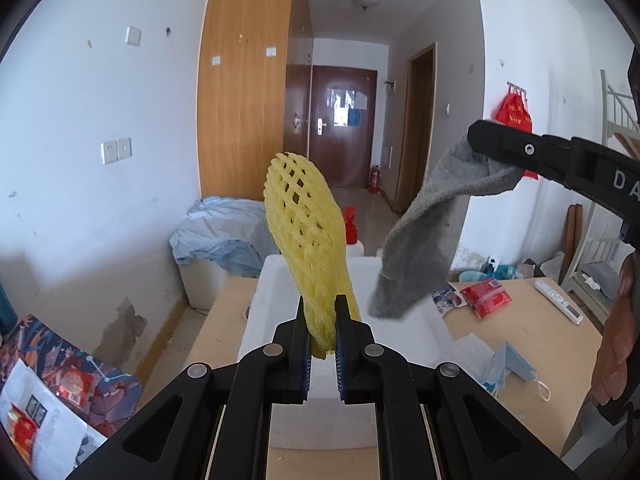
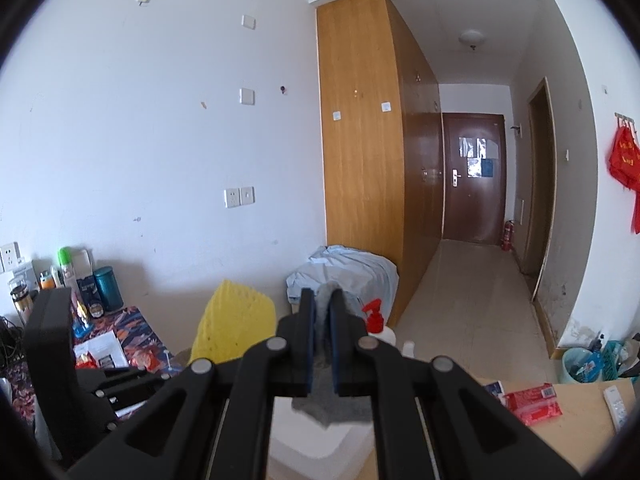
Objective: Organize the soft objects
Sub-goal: 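Lift and carry the net and sock with both tools over the foam box, then open both tools to drop the net and sock into the box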
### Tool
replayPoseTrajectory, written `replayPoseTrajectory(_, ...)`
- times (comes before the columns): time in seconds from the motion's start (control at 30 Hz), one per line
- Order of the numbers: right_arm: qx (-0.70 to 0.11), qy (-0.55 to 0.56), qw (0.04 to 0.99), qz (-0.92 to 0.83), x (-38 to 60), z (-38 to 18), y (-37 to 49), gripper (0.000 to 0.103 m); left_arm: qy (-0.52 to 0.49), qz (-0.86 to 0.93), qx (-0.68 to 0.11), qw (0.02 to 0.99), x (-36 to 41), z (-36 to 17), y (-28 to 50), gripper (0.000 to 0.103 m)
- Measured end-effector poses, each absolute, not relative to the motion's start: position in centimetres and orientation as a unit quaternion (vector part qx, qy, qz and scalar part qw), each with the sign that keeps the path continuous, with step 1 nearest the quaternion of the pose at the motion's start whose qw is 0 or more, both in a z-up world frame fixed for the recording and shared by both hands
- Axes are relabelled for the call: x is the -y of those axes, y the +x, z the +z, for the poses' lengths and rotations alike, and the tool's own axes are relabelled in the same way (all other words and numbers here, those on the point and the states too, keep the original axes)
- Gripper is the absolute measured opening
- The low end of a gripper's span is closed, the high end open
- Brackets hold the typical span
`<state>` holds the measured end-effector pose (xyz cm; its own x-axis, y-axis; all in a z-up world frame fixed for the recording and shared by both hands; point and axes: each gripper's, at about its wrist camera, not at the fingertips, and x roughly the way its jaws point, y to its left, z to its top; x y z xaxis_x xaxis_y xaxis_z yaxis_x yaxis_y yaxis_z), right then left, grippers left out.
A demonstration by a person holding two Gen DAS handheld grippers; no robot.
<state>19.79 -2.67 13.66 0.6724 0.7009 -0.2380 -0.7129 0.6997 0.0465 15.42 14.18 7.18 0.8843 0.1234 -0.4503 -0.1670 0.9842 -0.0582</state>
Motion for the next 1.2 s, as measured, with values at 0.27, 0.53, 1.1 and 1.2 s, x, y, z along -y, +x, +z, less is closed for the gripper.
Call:
replayPoseTrajectory(0.27,-0.141,-0.036,0.91,0.388,1.1,12.3,21.5,0.009,-0.054,0.066,-0.252,0.964,-15.2,5.9,17.3,0.01)
replayPoseTrajectory(0.53,-0.156,-0.047,0.91,0.381,0.5,11.7,22.0,0.009,-0.05,0.063,-0.26,0.962,-15.3,5.0,18.7,0.011)
replayPoseTrajectory(1.1,-0.164,-0.048,0.91,0.377,-0.1,11.6,22.9,0.009,-0.035,0.091,-0.229,0.969,-16.0,5.3,16.7,0.093)
replayPoseTrajectory(1.2,-0.17,-0.049,0.908,0.38,-0.4,11.2,23.2,0.009,-0.029,0.096,-0.228,0.968,-15.8,5.3,16.5,0.093)
